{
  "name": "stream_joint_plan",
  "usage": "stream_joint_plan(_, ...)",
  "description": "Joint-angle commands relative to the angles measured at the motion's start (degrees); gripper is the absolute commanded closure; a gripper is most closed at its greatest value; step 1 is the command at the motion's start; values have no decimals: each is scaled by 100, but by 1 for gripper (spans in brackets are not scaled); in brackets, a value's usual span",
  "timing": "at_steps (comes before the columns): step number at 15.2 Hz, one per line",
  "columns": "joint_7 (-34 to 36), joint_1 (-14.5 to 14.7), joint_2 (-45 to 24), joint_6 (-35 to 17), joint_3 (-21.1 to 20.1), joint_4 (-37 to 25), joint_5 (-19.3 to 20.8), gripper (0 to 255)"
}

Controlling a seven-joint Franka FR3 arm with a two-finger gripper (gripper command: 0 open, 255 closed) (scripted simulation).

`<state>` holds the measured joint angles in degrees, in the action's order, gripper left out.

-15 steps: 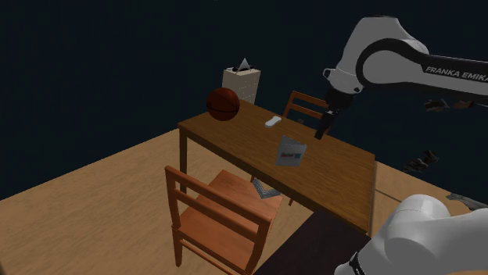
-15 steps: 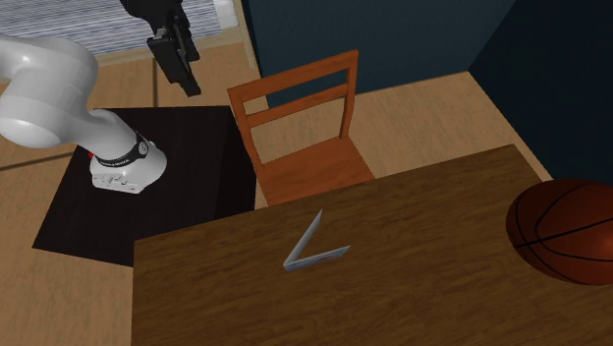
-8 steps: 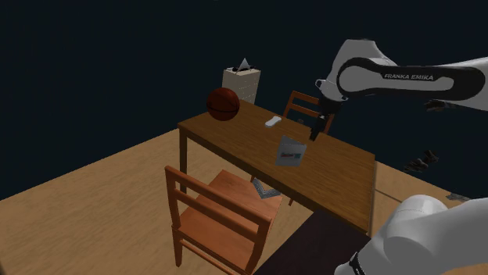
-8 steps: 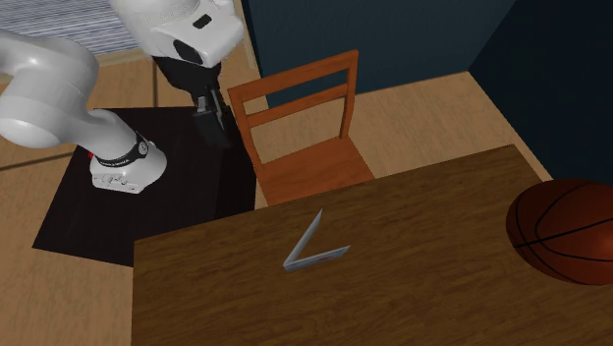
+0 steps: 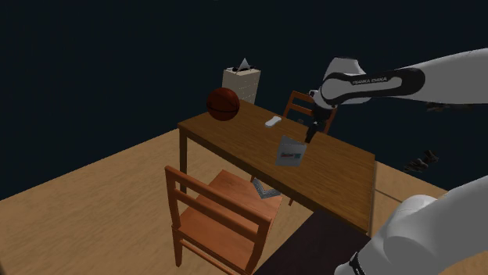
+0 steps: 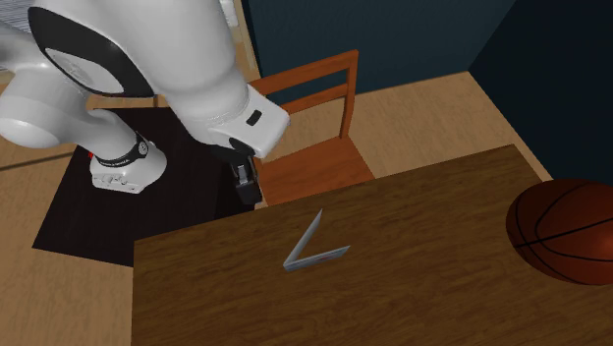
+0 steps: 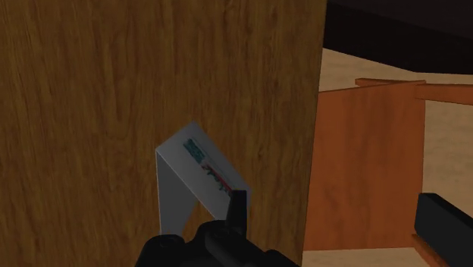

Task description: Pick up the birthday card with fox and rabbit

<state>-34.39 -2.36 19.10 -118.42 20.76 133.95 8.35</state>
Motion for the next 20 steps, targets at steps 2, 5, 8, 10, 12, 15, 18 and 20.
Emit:
stream_joint_plan(2, -492, 18, -675, -330, 308, -296, -225, 0)
stream_joint_plan(5, -1018, 11, -1377, -588, 548, -646, -575, 0)
stream_joint_plan(8, -1578, -56, -2117, -766, 706, -1069, -1023, 0)
stream_joint_plan(10, -1947, -161, -2620, -836, 740, -1393, -1348, 0)
stream_joint_plan(12, -2293, -306, -3124, -866, 728, -1751, -1665, 0)
stream_joint_plan(15, -2401, -374, -3317, -1000, 683, -1776, -1786, 0)
stream_joint_plan(18, -2470, -402, -3458, -1194, 647, -1704, -1886, 0)
stream_joint_plan(20, -2533, -430, -3586, -1357, 611, -1652, -1977, 0)
